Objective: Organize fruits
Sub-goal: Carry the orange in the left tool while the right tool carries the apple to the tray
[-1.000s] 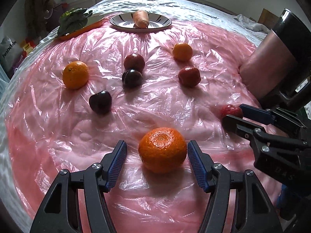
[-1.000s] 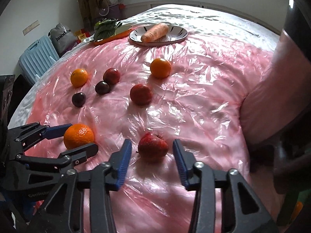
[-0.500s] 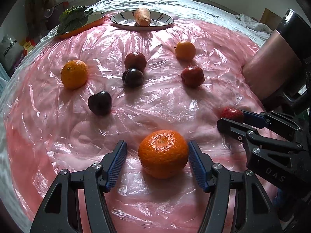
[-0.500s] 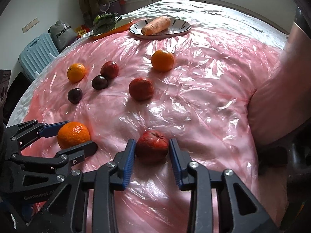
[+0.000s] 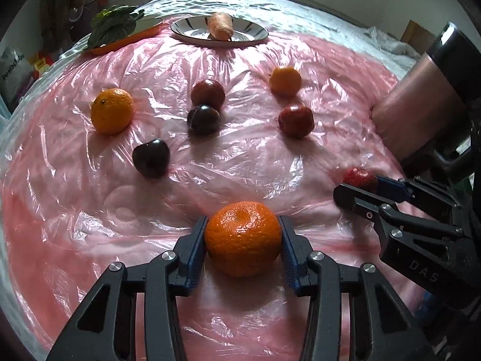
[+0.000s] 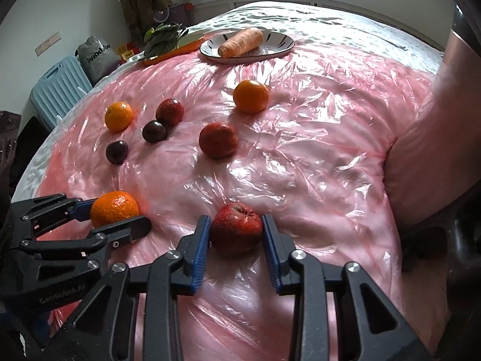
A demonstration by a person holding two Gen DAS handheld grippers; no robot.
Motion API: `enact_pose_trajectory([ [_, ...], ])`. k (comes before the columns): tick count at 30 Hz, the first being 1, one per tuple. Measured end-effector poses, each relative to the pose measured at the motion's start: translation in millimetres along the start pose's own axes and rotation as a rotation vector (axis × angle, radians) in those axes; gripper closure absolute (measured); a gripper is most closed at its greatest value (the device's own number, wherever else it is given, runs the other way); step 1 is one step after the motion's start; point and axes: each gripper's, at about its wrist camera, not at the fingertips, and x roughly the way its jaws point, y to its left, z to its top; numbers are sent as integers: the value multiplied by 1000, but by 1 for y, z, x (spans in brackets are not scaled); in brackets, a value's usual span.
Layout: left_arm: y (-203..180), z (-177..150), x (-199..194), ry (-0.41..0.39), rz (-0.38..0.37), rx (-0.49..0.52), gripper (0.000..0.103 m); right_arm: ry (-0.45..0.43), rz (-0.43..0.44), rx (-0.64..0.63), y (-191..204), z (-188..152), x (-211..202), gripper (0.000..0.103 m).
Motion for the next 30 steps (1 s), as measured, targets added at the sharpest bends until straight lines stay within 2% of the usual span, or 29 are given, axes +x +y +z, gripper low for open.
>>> enact_pose_trajectory([
  [15,15,-1,-26,-52,-76,-91,63,-52,7,33,-7,-2,-27,49],
  [30,0,-14,-64,-82,-68,-80,63,-94,17,42,-3,-26,-74,49],
])
